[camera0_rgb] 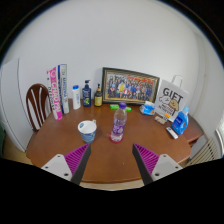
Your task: Pour water
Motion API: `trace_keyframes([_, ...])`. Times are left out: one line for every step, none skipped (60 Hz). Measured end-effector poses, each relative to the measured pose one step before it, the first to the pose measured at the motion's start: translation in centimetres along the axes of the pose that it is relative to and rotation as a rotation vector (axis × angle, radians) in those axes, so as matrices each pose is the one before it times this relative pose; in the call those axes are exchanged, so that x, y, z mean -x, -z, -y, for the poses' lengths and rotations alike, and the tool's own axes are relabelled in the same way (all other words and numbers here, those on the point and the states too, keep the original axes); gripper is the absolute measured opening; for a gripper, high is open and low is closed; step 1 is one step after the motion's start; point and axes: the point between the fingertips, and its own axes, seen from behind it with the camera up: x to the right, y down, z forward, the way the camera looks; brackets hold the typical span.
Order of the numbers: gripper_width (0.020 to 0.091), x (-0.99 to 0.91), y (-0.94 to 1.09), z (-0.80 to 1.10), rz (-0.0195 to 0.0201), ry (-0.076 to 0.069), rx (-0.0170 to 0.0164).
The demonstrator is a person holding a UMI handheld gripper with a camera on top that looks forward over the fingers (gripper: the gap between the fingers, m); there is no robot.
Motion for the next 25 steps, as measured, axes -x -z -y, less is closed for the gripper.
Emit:
trace_keyframes([0.0854, -0.231, 0.243, -0.133, -0.00669, 0.0087, 0.00256])
trace_keyframes([0.0852, -0.361, 0.102, -0.277, -0.00678, 0.0063, 0.00224])
trace_keyframes([0.0853, -0.147, 0.308, -0.108, -0.00846, 0.0025, 0.00846])
trace_keyframes([0.0853, -0.122, 0.208, -0.136, -0.00502, -0.002, 0.00586])
trace_keyframes([0.0853, -0.03, 0.178, -0.06, -0.00011, -0.0045, 0.00273])
trace_keyframes([0.0853, 0.021, 0.166, 0.037, 0.00285, -0.0062, -0.00091])
trace_keyframes([0.0853, 0.019, 0.13, 0.051, 0.0031, -0.0062, -0.00289])
trace_keyframes([0.0857, -0.023, 0.105, 0.04, 0.00173, -0.0052, -0.00338])
trace_keyframes([0.0857, -0.051, 0.065, -0.003, 0.00009, -0.004, -0.00242])
trace_keyframes([0.0857, -0.279, -0.085, -0.131, -0.0008, -0.0023, -0.00201])
trace_keyframes([0.0857, -0.063, 0.104, -0.055, -0.00172, -0.0044, 0.00013])
trace_keyframes([0.0857, -0.027, 0.093, -0.024, -0.00081, -0.0049, -0.00038])
trace_keyframes([0.0857, 0.044, 0.083, -0.017, 0.00036, -0.0035, 0.00002])
trace_keyframes([0.0854, 0.024, 0.084, -0.024, 0.00169, 0.0, 0.00157])
trace_keyframes([0.0854, 0.064, 0.048, -0.006, 0.00226, 0.0014, 0.00141])
trace_keyframes([0.0854, 0.083, 0.054, -0.016, 0.0037, 0.0012, 0.00039])
trace_keyframes([0.0855, 0.122, 0.077, 0.025, 0.00591, 0.0012, -0.00082])
trace_keyframes([0.0858, 0.116, 0.029, 0.043, 0.00676, 0.0016, -0.00205])
trace_keyframes([0.0857, 0.108, 0.0, 0.051, 0.00495, 0.0023, -0.00326])
trace_keyframes([0.0856, 0.068, 0.029, 0.045, 0.00253, 0.0024, -0.00287])
trace_keyframes([0.0856, 0.014, -0.003, 0.044, 0.00016, 0.0029, -0.00036])
trace_keyframes([0.0857, -0.031, 0.014, -0.047, -0.00068, 0.0036, 0.00142])
trace_keyframes([0.0856, -0.044, 0.031, -0.058, -0.00069, 0.0031, 0.00176])
trace_keyframes([0.0854, -0.051, 0.011, -0.067, -0.00055, 0.0012, 0.00067])
trace_keyframes([0.0855, -0.03, 0.018, -0.047, -0.00033, -0.0006, 0.00033])
